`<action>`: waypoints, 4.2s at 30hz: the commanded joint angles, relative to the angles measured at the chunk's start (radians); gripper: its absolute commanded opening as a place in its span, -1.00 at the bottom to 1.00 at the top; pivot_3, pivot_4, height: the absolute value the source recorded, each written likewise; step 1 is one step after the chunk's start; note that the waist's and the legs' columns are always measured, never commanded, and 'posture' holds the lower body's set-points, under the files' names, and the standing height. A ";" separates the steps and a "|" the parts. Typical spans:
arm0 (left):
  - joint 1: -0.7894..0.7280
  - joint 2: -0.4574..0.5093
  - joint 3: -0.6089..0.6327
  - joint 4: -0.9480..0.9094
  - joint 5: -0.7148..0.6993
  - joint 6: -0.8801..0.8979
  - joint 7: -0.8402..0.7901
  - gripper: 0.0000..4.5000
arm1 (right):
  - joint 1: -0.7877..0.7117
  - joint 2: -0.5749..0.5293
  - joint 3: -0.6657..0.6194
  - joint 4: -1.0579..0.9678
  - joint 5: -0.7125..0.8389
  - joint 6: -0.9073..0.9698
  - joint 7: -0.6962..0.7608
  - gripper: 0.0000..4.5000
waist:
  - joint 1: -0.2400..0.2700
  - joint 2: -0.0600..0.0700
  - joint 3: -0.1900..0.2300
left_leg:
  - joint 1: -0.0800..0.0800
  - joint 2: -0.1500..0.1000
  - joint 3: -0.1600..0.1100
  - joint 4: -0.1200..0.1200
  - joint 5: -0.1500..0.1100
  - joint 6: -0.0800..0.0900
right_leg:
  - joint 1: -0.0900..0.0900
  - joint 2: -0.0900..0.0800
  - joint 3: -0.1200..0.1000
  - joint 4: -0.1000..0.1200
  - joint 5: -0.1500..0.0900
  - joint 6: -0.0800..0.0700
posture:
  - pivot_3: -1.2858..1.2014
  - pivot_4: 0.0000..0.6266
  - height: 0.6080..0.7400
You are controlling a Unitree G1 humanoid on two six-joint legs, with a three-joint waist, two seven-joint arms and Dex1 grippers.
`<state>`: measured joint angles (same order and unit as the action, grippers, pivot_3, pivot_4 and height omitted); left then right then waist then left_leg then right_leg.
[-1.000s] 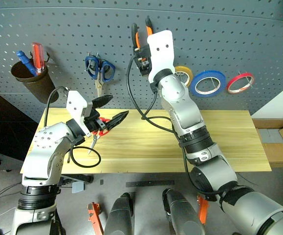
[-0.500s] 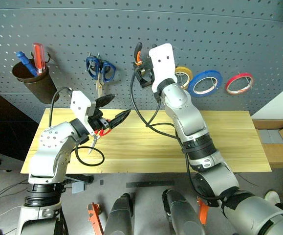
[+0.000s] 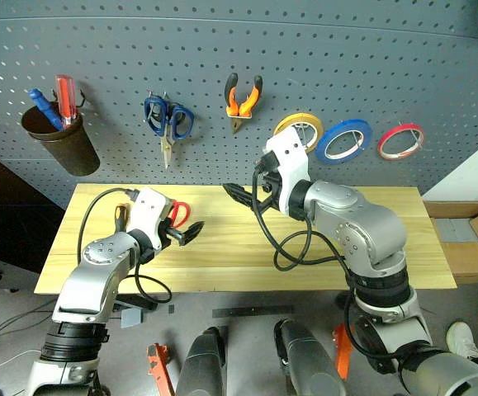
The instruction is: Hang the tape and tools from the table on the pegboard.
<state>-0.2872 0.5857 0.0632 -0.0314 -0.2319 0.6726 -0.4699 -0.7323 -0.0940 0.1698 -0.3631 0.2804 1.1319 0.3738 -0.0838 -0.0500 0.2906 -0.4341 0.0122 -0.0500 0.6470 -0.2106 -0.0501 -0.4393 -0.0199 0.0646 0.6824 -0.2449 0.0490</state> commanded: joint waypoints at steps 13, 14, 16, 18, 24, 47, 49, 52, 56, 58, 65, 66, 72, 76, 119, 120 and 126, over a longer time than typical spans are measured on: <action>-0.236 0.049 -0.062 0.476 0.116 0.025 -0.046 0.98 | 0.028 0.005 0.213 -0.134 0.077 0.133 0.001 1.00 | 0.000 0.000 0.000 | 0.000 0.000 0.000 0.000 0.000 0.000 | 0.000 -0.001 -0.001 -0.001 0.000 0.000 | -0.04 -0.13 1.00; -0.258 0.047 -0.070 0.522 0.129 0.004 -0.050 0.98 | 0.023 -0.007 0.235 -0.131 0.072 0.122 0.009 1.00 | 0.000 0.000 0.000 | 0.000 0.000 0.000 0.000 0.000 0.000 | 0.000 -0.001 -0.001 -0.001 0.000 0.000 | -0.05 -0.12 1.00; -0.290 0.043 -0.079 0.590 0.145 -0.028 -0.059 0.98 | 0.017 -0.023 0.262 -0.128 0.064 0.105 0.015 1.00 | 0.000 0.000 0.000 | 0.000 0.000 0.001 0.000 0.000 0.000 | 0.000 -0.001 -0.001 -0.001 0.000 0.000 | -0.05 -0.11 1.00; -0.319 0.036 -0.085 0.648 0.159 -0.056 -0.063 0.98 | 0.017 -0.027 0.271 -0.124 0.058 0.093 0.011 1.00 | 0.000 0.000 0.000 | 0.000 0.000 0.001 0.000 0.000 0.000 | 0.000 -0.001 -0.001 -0.001 0.000 0.000 | -0.05 -0.10 1.00; -0.364 0.016 -0.092 0.731 0.179 -0.086 -0.079 0.98 | 0.020 -0.037 0.274 -0.120 0.050 0.078 -0.002 1.00 | -0.001 0.000 0.000 | 0.000 0.000 0.000 0.000 0.000 0.000 | 0.000 -0.001 -0.001 -0.001 0.000 0.000 | -0.06 -0.09 1.00; -0.215 0.011 0.004 0.580 0.132 -0.270 -0.066 -0.89 | 0.031 -0.139 0.212 -0.134 0.019 0.047 0.007 1.00 | -0.003 0.000 0.000 | 0.000 0.001 -0.001 -0.001 0.000 0.000 | 0.000 -0.002 0.000 -0.002 0.000 0.000 | -0.05 -0.10 1.00; -0.166 0.010 0.032 0.502 0.115 -0.292 -0.066 -0.89 | 0.035 -0.165 0.199 -0.159 0.026 0.038 0.019 1.00 | -0.003 0.000 0.000 | 0.000 0.001 -0.002 -0.001 0.000 0.000 | 0.000 -0.002 -0.001 -0.002 0.000 0.000 | -0.05 -0.10 1.00; -0.030 0.016 0.058 0.320 0.115 -0.397 -0.068 -0.89 | 0.050 -0.220 0.174 -0.212 0.037 -0.004 0.055 1.00 | -0.003 0.000 0.000 | -0.001 0.001 -0.002 -0.001 0.000 0.000 | 0.000 -0.003 0.000 -0.003 0.000 0.000 | -0.05 -0.11 1.00; 0.133 -0.010 0.135 0.107 0.109 -0.510 -0.003 -0.89 | 0.102 -0.293 0.144 -0.267 0.037 -0.152 0.127 1.00 | -0.002 0.000 0.000 | 0.000 0.001 -0.002 -0.002 0.000 0.000 | 0.000 -0.008 0.001 -0.004 0.000 0.000 | -0.05 -0.11 1.00; 0.205 -0.023 0.165 0.015 0.118 -0.583 0.025 -0.89 | 0.131 -0.322 0.126 -0.278 0.039 -0.219 0.160 1.00 | 0.000 0.000 0.000 | 0.000 0.001 -0.002 -0.002 -0.001 0.000 | 0.000 -0.008 0.000 -0.004 0.000 0.000 | -0.04 -0.12 1.00; 0.386 -0.036 0.223 -0.237 0.231 -0.794 0.124 -0.89 | 0.168 -0.383 0.083 -0.256 0.064 -0.408 0.286 1.00 | 0.001 0.000 0.000 | 0.001 0.001 -0.001 -0.001 0.000 0.001 | 0.002 -0.008 0.000 -0.004 0.000 0.000 | -0.02 -0.15 1.00; 0.397 -0.036 0.226 -0.257 0.238 -0.810 0.128 -0.89 | 0.168 -0.386 0.079 -0.252 0.069 -0.421 0.297 1.00 | 0.001 0.000 0.000 | 0.001 0.001 -0.001 -0.001 0.000 0.001 | 0.002 -0.008 0.000 -0.004 0.000 0.000 | -0.02 -0.15 1.00; 0.394 -0.023 0.252 -0.327 0.270 -0.865 0.146 -0.89 | 0.151 -0.394 0.071 -0.200 0.066 -0.490 0.352 1.00 | 0.003 0.000 0.000 | 0.001 0.001 0.001 -0.001 0.000 0.001 | 0.002 -0.003 0.000 -0.004 0.000 0.000 | 0.00 -0.20 1.00; 0.310 -0.001 0.260 -0.277 0.273 -0.881 0.151 -0.89 | 0.135 -0.393 0.068 -0.168 0.059 -0.513 0.367 1.00 | 0.005 0.000 0.000 | 0.001 0.001 0.001 -0.001 0.000 0.000 | 0.002 -0.002 -0.001 -0.004 0.000 0.000 | 0.00 -0.22 1.00; -0.023 0.056 0.094 0.182 0.281 -0.971 0.044 -0.01 | -0.010 -0.259 0.007 -0.122 0.072 -0.552 0.272 1.00 | 0.001 0.000 0.000 | 0.000 0.001 0.001 -0.001 0.000 0.001 | 0.002 -0.002 -0.002 -0.003 0.000 0.000 | -0.04 -0.15 1.00; -0.023 0.051 0.092 0.176 0.279 -0.958 0.045 0.13 | -0.008 -0.258 0.008 -0.123 0.071 -0.549 0.270 1.00 | 0.001 0.000 0.000 | 0.000 0.001 0.001 -0.001 0.000 0.001 | 0.002 -0.002 -0.002 -0.003 0.000 0.000 | -0.04 -0.15 1.00; 0.033 0.004 0.107 0.130 0.235 -0.705 0.057 0.88 | 0.041 -0.269 0.056 -0.136 0.056 -0.408 0.223 1.00 | 0.001 0.000 0.000 | 0.000 0.001 0.001 -0.001 0.000 0.001 | 0.002 -0.002 -0.002 -0.003 0.000 0.000 | -0.04 -0.12 1.00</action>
<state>-0.2774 0.5994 0.1467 0.1346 0.0340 -0.1020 -0.4241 -0.7055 -0.3598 0.2114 -0.4635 0.3348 0.6807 0.6182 -0.0830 -0.0501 0.2909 -0.4336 0.0131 -0.0495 0.6461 -0.2108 -0.0496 -0.4370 -0.0222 0.0633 0.6799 -0.2452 0.0488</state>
